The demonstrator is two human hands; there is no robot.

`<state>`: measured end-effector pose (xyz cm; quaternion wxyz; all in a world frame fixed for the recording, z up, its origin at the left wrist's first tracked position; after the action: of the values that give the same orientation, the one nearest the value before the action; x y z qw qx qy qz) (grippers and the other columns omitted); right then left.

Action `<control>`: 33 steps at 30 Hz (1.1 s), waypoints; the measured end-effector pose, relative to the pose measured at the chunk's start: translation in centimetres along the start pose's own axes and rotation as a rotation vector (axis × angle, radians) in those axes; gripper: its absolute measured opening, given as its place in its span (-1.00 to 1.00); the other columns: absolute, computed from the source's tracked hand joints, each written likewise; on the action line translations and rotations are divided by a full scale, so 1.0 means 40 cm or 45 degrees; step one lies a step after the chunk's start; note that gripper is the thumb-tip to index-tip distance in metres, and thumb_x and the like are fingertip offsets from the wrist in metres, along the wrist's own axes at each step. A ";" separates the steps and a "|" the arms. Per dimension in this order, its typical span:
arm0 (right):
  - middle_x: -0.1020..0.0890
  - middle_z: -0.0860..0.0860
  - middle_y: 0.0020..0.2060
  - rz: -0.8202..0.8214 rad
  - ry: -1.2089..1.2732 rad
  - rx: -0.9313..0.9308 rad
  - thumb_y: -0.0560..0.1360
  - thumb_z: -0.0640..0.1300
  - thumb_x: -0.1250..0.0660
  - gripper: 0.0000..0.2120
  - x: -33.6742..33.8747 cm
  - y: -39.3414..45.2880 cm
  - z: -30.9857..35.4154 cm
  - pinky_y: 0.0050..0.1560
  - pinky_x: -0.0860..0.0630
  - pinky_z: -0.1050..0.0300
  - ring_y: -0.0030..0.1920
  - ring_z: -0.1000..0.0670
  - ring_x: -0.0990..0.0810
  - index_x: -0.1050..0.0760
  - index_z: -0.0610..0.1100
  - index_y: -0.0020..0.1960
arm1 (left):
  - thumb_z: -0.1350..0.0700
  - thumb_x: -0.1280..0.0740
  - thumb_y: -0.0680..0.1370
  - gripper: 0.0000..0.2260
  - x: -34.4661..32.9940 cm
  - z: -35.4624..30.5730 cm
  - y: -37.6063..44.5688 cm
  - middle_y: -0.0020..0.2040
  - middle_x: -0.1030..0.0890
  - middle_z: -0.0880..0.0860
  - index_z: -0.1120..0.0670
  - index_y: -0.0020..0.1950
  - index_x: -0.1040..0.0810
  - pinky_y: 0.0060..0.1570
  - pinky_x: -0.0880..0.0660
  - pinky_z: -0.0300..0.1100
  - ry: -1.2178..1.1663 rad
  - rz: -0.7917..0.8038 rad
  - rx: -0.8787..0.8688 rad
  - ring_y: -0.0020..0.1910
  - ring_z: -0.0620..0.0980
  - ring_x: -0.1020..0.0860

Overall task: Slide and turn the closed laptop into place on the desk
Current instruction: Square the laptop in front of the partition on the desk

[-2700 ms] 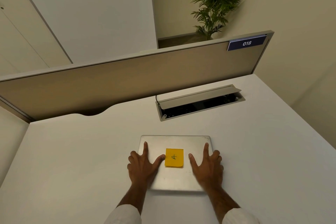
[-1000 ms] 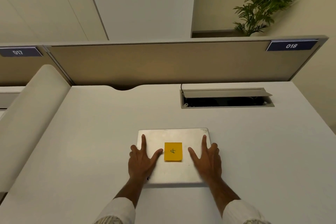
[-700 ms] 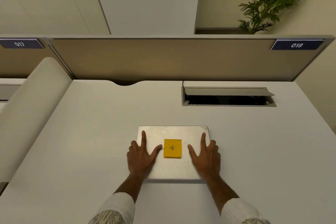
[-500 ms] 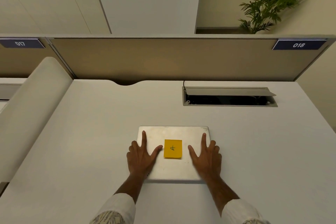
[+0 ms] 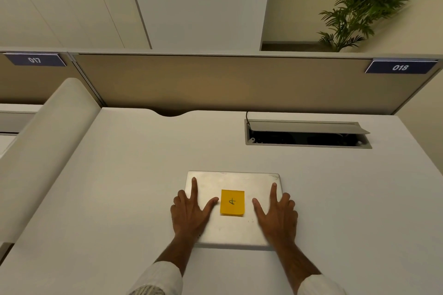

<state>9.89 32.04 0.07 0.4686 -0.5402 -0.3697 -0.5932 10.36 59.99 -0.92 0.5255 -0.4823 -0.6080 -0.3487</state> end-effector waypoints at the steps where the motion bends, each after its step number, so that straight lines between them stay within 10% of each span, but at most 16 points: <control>1: -0.44 -0.14 0.27 0.001 -0.002 0.001 0.45 0.50 0.21 -0.12 0.000 0.000 0.001 0.06 -0.55 0.02 0.11 -0.06 -0.47 -0.10 -0.02 0.58 | -0.61 0.18 0.41 -0.08 0.000 0.000 0.000 0.13 -0.41 0.07 -0.14 0.65 0.14 0.02 -0.45 -0.08 -0.001 0.000 -0.001 0.00 0.02 -0.42; 12: 0.09 -0.12 0.62 0.103 0.136 0.084 0.43 0.45 0.33 -0.08 -0.004 -0.010 0.020 0.56 -0.15 -0.16 0.60 -0.18 -0.06 0.15 -0.09 0.62 | -0.59 0.23 0.40 -0.07 -0.001 -0.002 0.002 0.15 -0.41 0.07 -0.12 0.65 0.14 0.02 -0.45 -0.11 0.067 0.021 -0.012 0.01 0.01 -0.40; 22: 0.08 -0.12 0.62 0.118 0.201 0.142 0.49 0.41 0.32 -0.12 0.001 -0.008 0.024 0.60 -0.01 -0.12 0.62 -0.15 0.05 0.14 -0.15 0.61 | -0.54 0.35 0.40 -0.07 0.005 -0.013 -0.001 0.32 -0.38 0.09 -0.07 0.66 0.16 0.16 -0.39 -0.06 0.188 0.054 -0.038 0.17 0.05 -0.40; 27: 0.16 -0.06 0.61 0.120 0.215 0.230 0.50 0.39 0.34 -0.16 0.005 -0.001 0.062 0.61 0.02 -0.10 0.62 -0.10 0.11 0.22 -0.10 0.61 | -0.49 0.38 0.44 -0.12 0.013 -0.045 -0.010 0.65 0.27 0.18 0.02 0.63 0.31 0.59 0.20 0.12 0.098 0.099 -0.220 0.64 0.22 0.17; 33: 0.26 -0.03 0.59 0.109 0.234 0.413 0.46 0.37 0.50 -0.21 0.011 0.001 0.137 0.61 0.09 -0.06 0.61 -0.05 0.24 0.33 -0.05 0.57 | -0.24 0.20 0.66 -0.35 0.009 -0.102 -0.016 0.63 0.30 0.10 0.12 0.62 0.23 0.60 0.23 0.02 -0.079 0.101 -0.485 0.63 0.07 0.26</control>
<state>11.56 37.15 1.29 0.6063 -0.4163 -0.3929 -0.5520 10.97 56.08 0.30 0.4190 -0.6073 -0.5272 -0.4215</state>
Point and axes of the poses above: each hand's wrist, its own y-axis towards the middle knuckle, its own x-axis out of the back of the hand, z = x × y, the point moved 5 cm from there along y, towards the middle knuckle
